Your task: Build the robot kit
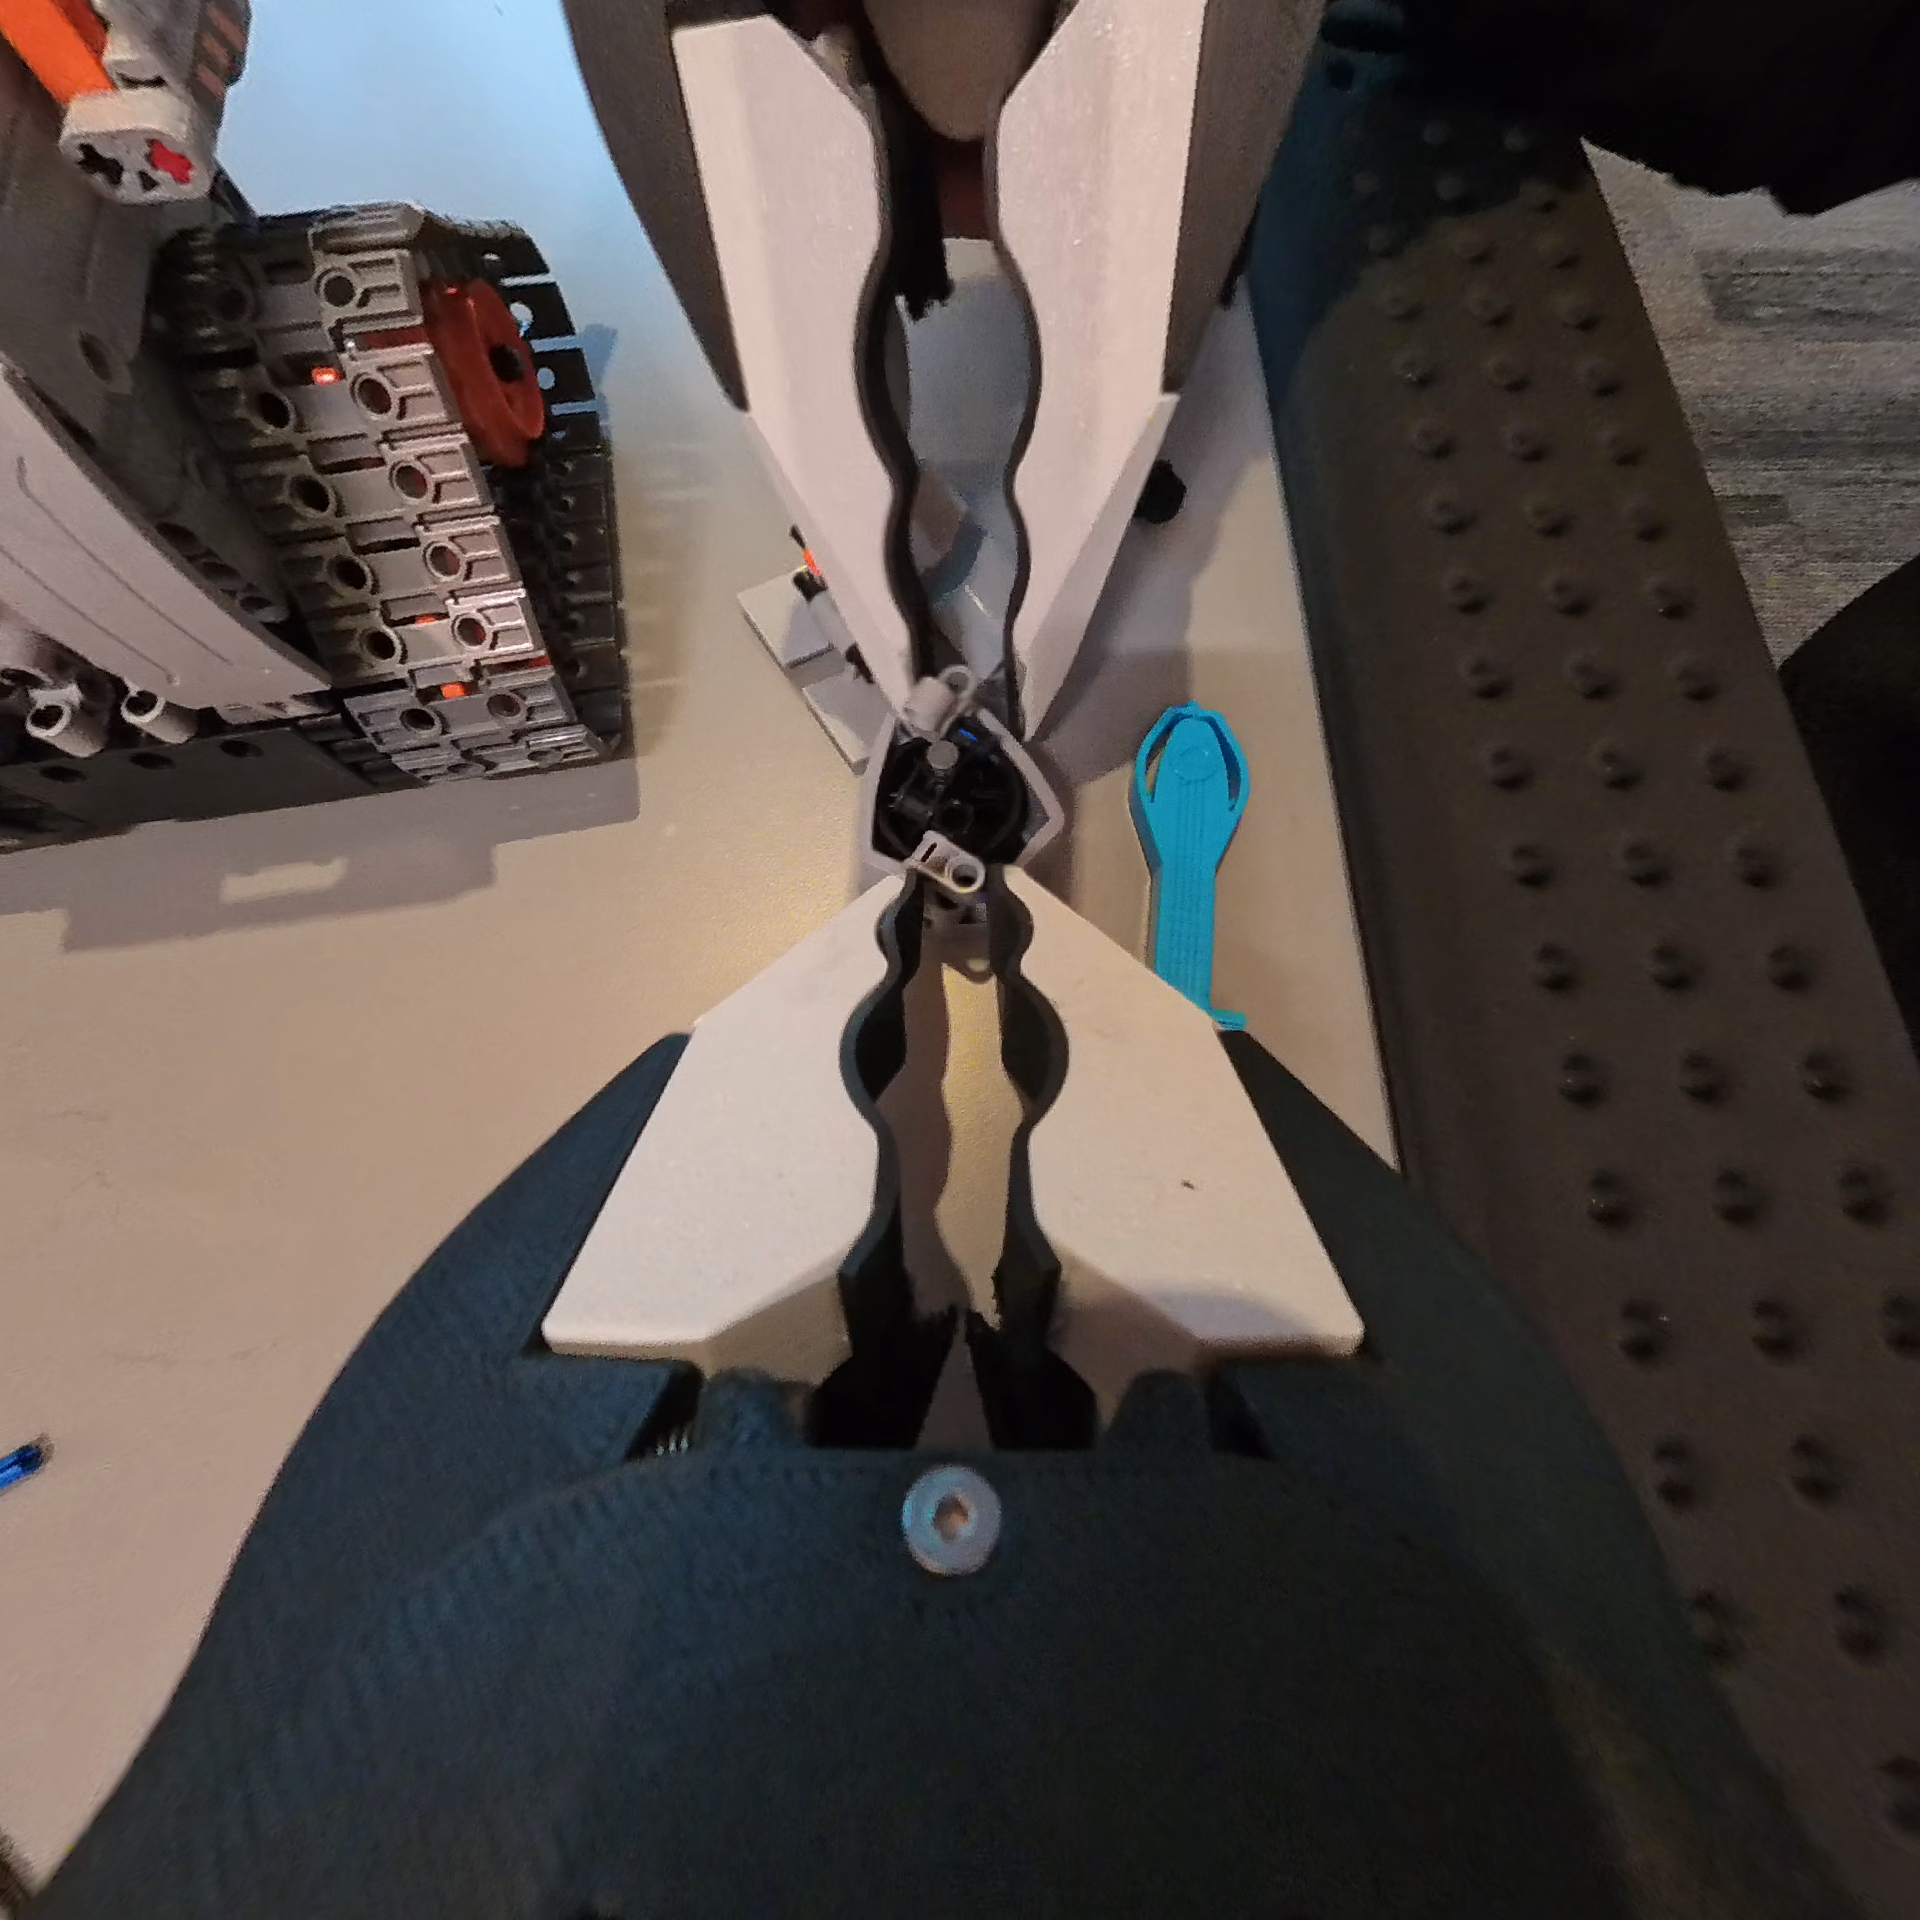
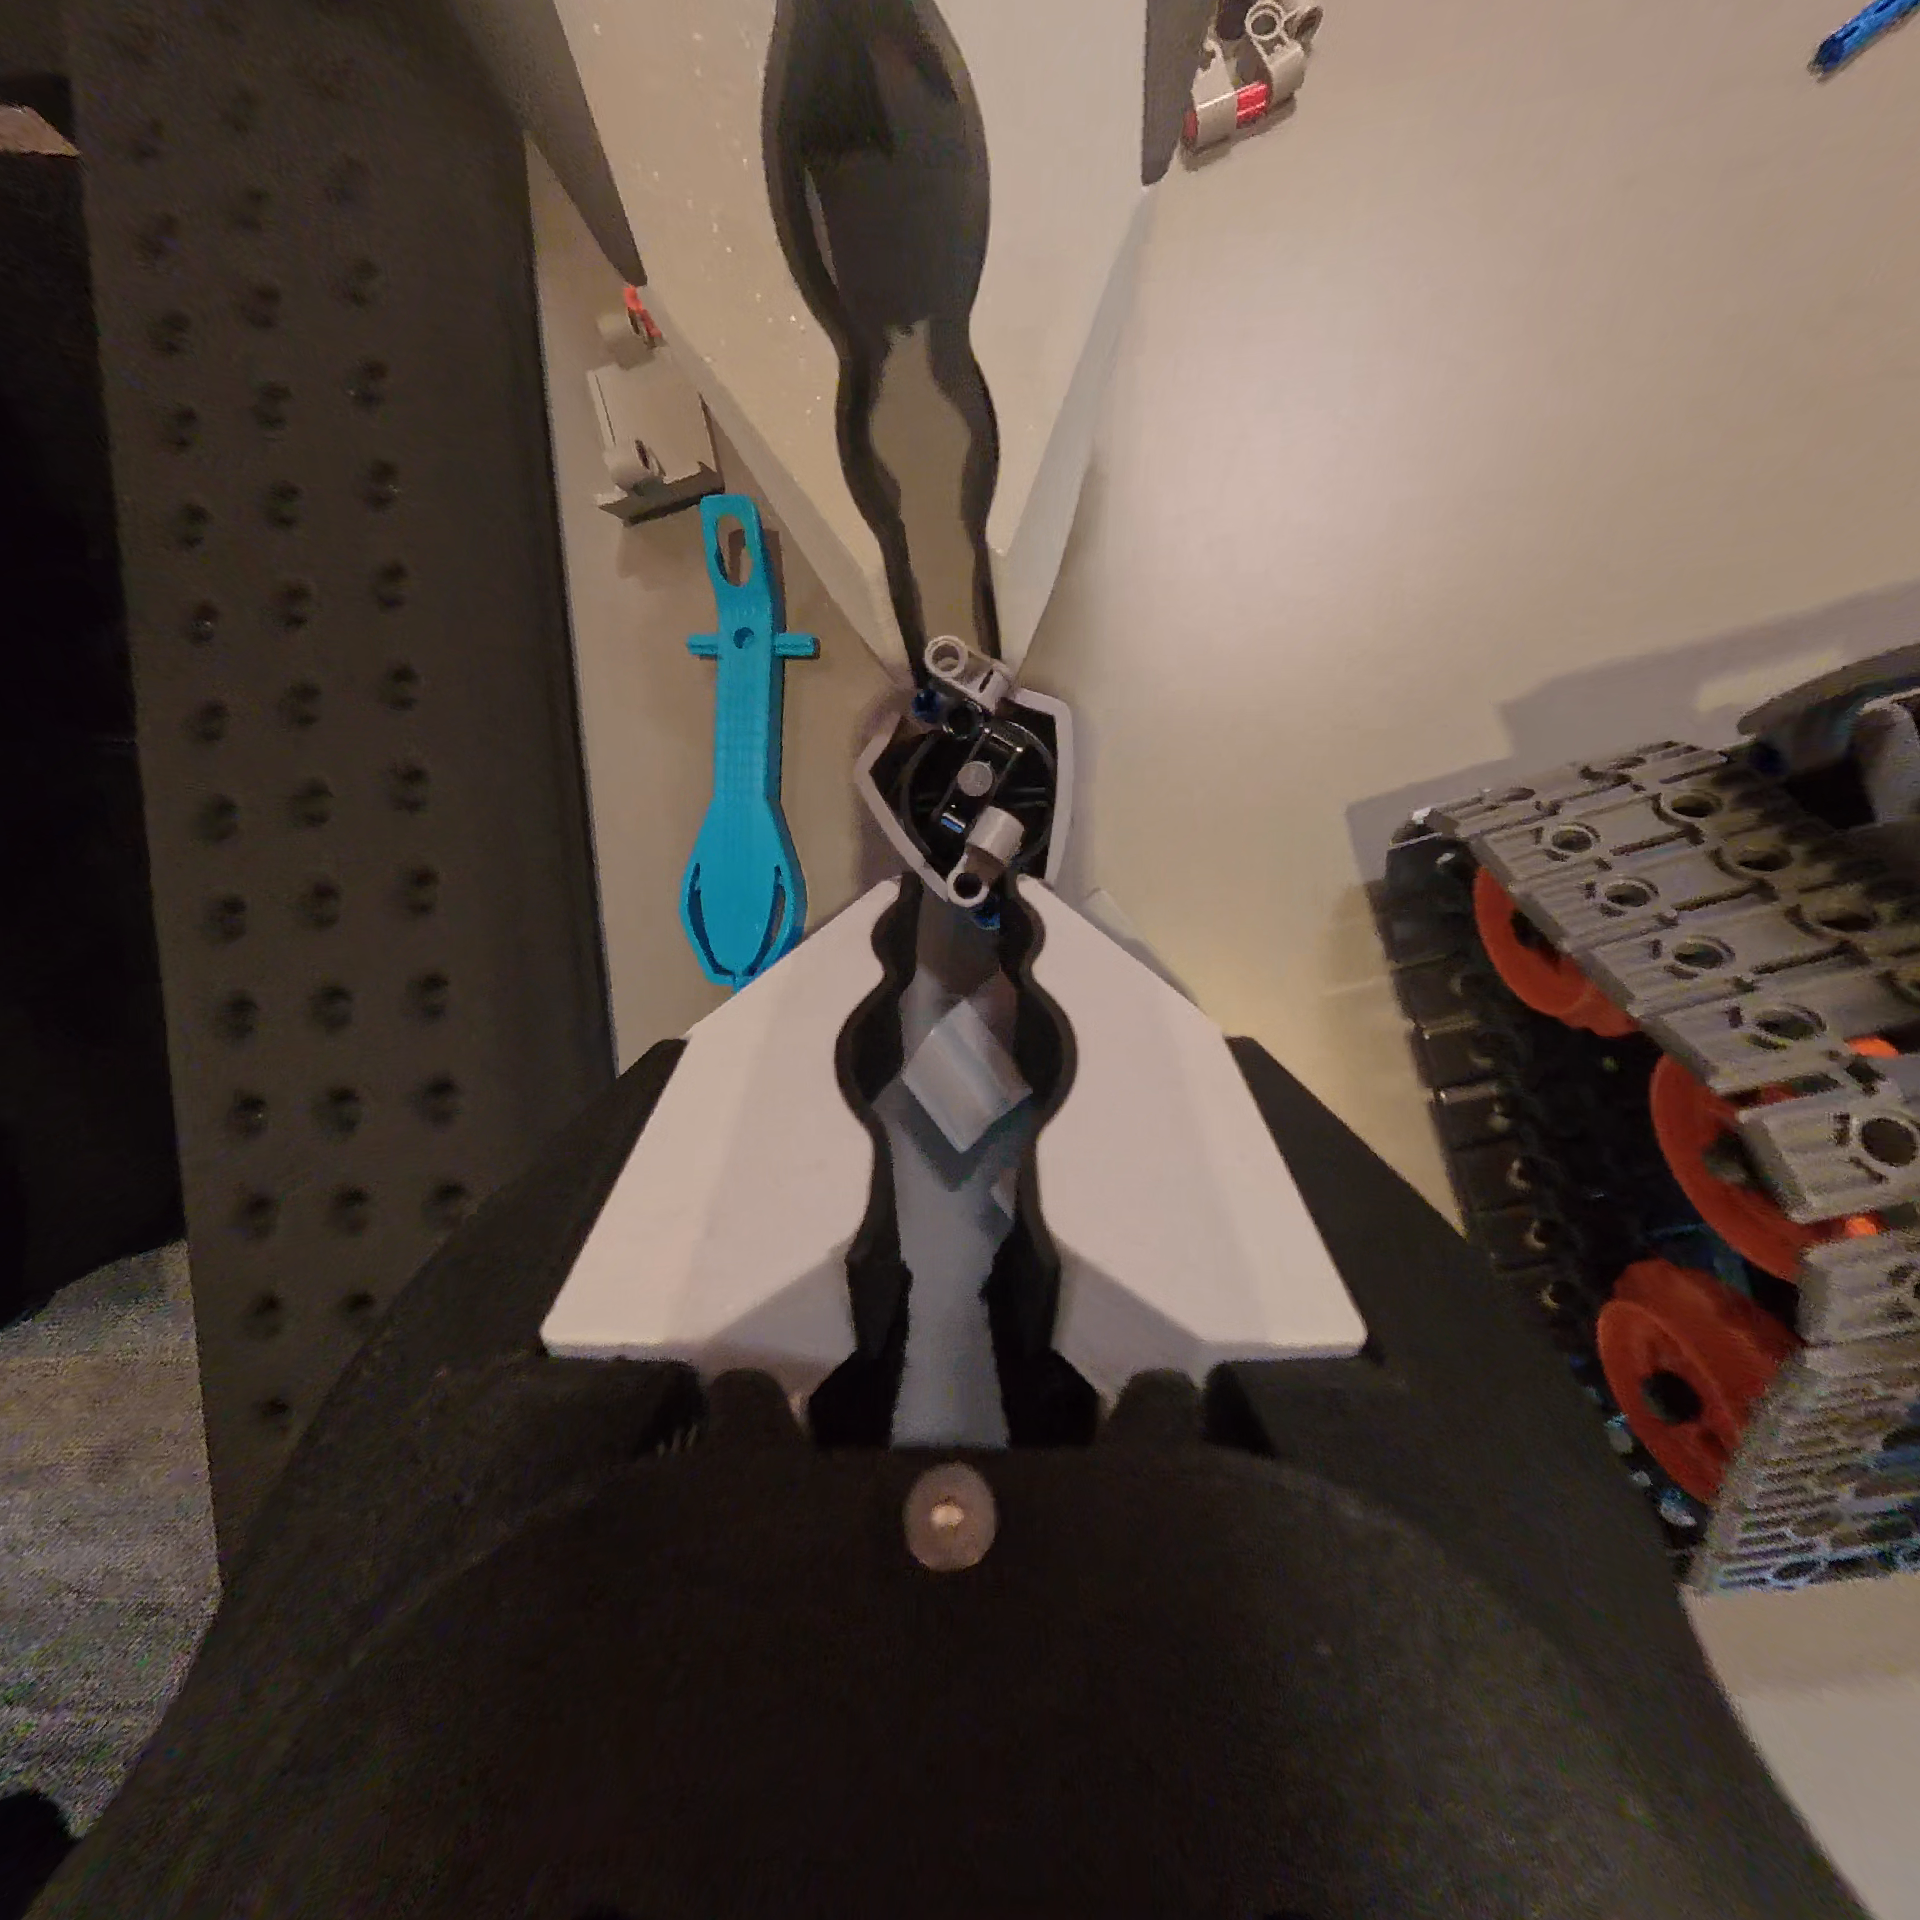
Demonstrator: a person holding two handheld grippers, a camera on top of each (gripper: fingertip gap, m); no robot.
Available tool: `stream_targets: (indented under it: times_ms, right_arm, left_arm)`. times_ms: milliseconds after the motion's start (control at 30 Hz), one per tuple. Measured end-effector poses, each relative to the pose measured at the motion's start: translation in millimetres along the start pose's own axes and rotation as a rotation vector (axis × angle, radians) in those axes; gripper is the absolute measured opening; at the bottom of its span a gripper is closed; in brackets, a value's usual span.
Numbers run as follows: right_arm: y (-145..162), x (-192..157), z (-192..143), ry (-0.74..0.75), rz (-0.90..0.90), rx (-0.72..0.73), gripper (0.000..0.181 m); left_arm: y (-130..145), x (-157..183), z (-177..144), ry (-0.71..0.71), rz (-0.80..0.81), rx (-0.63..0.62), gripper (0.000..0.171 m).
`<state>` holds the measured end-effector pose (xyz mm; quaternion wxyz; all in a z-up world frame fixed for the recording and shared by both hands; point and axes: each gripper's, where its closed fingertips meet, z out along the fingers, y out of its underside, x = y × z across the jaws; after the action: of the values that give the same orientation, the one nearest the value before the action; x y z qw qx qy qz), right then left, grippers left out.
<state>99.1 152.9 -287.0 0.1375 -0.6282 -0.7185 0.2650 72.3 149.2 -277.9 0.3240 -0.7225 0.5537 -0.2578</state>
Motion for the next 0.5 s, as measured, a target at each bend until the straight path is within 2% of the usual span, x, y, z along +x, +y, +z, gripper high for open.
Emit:
stream_targets:
  times_ms: [233, 367, 500]
  right_arm:
    - [-11.4, -7.2, 8.7, 0.012, 0.015, 0.039, 0.010]
    - [-13.2, -14.2, 10.8, 0.003, 0.026, 0.069, 0.013]
    - [-11.9, -9.2, 4.1, 0.030, 0.038, 0.094, 0.020]
  left_arm:
    - [7.7, -6.0, -6.5, -0.044, -0.019, -0.024, 0.008]
    - [12.0, -1.3, -8.4, -0.010, -0.048, -0.021, 0.009]
    - [14.3, 2.8, -9.2, -0.012, -0.055, -0.035, 0.034]
